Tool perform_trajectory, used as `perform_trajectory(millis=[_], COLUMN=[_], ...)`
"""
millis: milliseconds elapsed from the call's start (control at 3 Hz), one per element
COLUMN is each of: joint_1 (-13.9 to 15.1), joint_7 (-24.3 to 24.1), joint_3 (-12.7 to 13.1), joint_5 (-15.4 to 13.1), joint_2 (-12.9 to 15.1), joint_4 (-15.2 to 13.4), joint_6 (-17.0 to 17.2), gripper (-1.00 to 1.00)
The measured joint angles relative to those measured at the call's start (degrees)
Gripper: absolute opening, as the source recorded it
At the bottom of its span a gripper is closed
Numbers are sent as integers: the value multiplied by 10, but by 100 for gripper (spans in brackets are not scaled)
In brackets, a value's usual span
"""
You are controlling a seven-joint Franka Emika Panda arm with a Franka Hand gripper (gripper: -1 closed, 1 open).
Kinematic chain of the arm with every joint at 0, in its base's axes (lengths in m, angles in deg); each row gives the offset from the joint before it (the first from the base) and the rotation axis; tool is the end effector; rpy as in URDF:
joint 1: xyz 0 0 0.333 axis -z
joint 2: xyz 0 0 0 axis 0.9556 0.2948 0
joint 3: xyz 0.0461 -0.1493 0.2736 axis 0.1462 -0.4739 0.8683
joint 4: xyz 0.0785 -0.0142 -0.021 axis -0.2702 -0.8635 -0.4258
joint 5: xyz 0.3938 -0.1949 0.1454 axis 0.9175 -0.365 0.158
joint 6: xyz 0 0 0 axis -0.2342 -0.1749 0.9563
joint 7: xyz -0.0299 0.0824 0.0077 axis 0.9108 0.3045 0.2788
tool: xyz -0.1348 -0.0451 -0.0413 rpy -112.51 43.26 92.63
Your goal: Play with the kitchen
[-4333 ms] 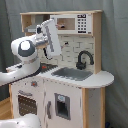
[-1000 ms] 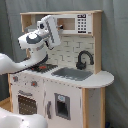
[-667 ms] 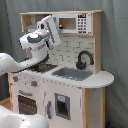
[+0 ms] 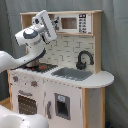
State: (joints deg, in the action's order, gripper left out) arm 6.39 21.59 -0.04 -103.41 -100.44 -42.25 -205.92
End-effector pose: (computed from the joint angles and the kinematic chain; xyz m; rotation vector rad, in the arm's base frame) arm 0.5867 0.2521 0.7509 1.3387 0.2346 1.4744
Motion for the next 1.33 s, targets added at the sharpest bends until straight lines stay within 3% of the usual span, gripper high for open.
perform_trajectory(millis=[667,1000,1333], joint_1=[-97,-135,-142], joint_7=[45,50,50], joint_3=[-34,-37,-37], joint_5=[-3,-3,-3], joint_2=[-22,-37,-39], joint_4=[-80,-105,-107], joint_6=[39,64,71], gripper=[-100,-100,100])
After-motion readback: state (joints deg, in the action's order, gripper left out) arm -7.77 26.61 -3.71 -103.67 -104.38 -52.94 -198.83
